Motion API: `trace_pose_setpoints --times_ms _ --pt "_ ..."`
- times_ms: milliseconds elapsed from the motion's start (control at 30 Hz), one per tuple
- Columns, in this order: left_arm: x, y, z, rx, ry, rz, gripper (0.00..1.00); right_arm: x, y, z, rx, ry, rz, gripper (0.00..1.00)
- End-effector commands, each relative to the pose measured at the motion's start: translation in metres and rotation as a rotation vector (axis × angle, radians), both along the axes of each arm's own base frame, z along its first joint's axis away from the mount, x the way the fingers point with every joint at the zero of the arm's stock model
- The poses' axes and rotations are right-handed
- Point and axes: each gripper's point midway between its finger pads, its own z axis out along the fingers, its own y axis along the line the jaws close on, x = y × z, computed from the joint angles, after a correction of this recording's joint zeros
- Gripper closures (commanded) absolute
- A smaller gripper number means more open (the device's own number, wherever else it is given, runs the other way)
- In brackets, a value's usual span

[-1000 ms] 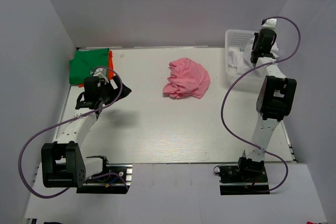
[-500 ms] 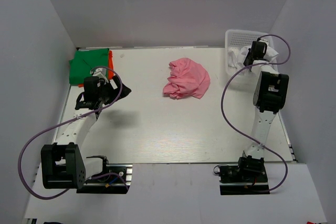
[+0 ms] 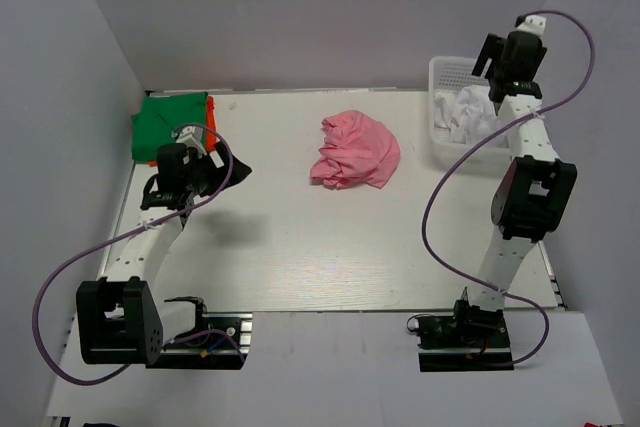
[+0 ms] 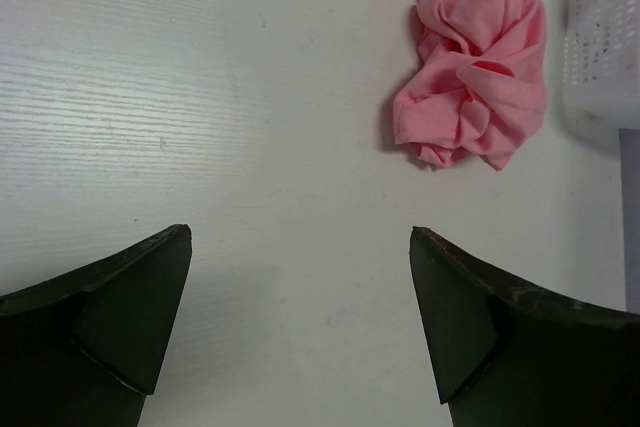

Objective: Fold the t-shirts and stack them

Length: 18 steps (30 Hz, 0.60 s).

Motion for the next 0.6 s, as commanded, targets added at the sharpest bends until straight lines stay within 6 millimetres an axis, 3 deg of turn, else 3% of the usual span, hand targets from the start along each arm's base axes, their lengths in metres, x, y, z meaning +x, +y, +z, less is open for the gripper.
trace_pose_setpoints --times_ms 0,67,100,133,200,233,267,300,367,433,467,533,567 --pt "0.007 -0.015 0.026 -0.036 -0.047 -0.089 0.00 -0.014 0.033 0.069 -0.090 -0.072 0.090 0.10" --pt "0.009 -0.034 0.014 -0.087 0.000 -0.153 0.00 -0.026 0.072 0.060 -0.068 -0.027 0.175 0.10" --pt "0.015 -0.043 0.018 -0.099 -0.017 -0.177 0.00 -0.040 0.077 0.055 -0.049 -0.005 0.179 0.10" --pt "0.018 -0.051 0.015 -0.099 -0.015 -0.200 0.00 -0.046 0.108 0.048 0.002 0.007 0.226 0.10" --pt "0.027 -0.078 0.002 -0.078 0.042 -0.245 0.00 -0.067 0.150 0.043 0.129 0.012 0.325 0.10" --pt "0.030 -0.088 -0.002 -0.050 0.054 -0.279 0.00 -0.078 0.181 0.025 0.154 0.045 0.387 0.10" --pt "0.035 -0.109 0.006 -0.024 0.036 -0.321 0.00 -0.084 0.196 0.022 0.180 0.043 0.417 0.10" --pt "0.037 -0.118 -0.010 -0.007 0.088 -0.330 0.00 -0.096 0.210 0.015 0.190 0.062 0.463 0.10" --pt "0.047 -0.125 -0.016 0.065 0.078 -0.329 0.00 -0.119 0.245 -0.018 0.187 0.146 0.522 0.10" --pt "0.050 -0.140 -0.035 0.120 0.115 -0.359 0.04 -0.133 0.254 -0.039 0.190 0.200 0.488 0.10" --pt "0.052 -0.143 -0.044 0.160 0.123 -0.374 0.06 -0.150 0.253 -0.070 0.193 0.271 0.470 0.10" --pt "0.053 -0.158 -0.064 0.204 0.181 -0.409 0.10 -0.158 0.252 -0.082 0.223 0.288 0.421 0.10" --pt "0.055 -0.161 -0.070 0.223 0.198 -0.405 0.14 -0.170 0.248 -0.103 0.226 0.331 0.409 0.10"
